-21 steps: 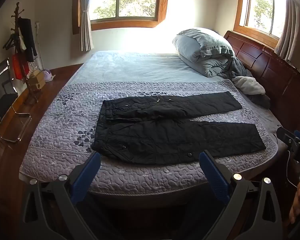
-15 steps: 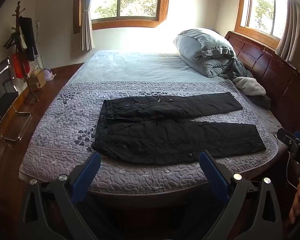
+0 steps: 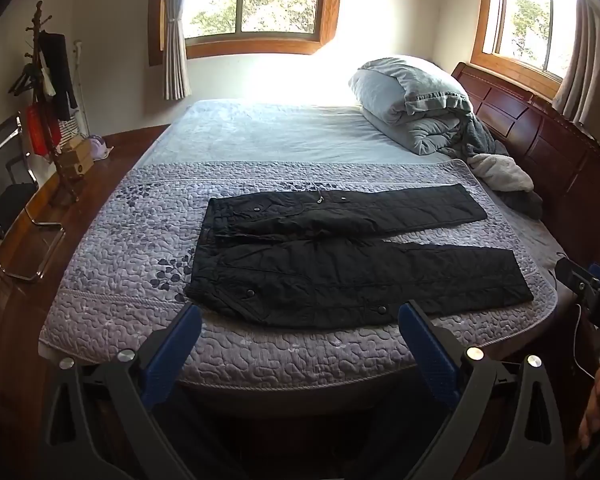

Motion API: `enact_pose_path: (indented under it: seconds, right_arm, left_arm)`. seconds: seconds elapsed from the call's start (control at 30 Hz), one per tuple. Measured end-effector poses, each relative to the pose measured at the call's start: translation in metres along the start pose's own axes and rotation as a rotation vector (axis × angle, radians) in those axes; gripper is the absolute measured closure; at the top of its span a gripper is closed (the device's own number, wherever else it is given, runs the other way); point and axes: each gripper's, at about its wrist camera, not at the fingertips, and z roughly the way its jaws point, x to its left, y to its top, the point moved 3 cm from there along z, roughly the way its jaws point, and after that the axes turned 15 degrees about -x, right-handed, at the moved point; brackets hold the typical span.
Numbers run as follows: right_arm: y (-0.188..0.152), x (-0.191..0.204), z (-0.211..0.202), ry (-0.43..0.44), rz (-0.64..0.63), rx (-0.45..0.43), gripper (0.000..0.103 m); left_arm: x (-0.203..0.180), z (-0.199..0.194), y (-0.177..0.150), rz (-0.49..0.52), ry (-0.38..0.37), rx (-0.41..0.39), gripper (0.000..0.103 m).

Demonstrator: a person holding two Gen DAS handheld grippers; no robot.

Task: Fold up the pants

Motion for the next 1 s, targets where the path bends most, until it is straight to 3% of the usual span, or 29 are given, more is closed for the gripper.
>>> enact_pose_path:
  seconds: [1.0]
  right_arm:
    - [-0.0012, 0.0000, 0.0009, 0.006, -0.003, 0.004, 0.002]
  left_arm:
    - [0.0040, -0.0017, 0.0051, -0.004, 0.019, -0.010, 0.004]
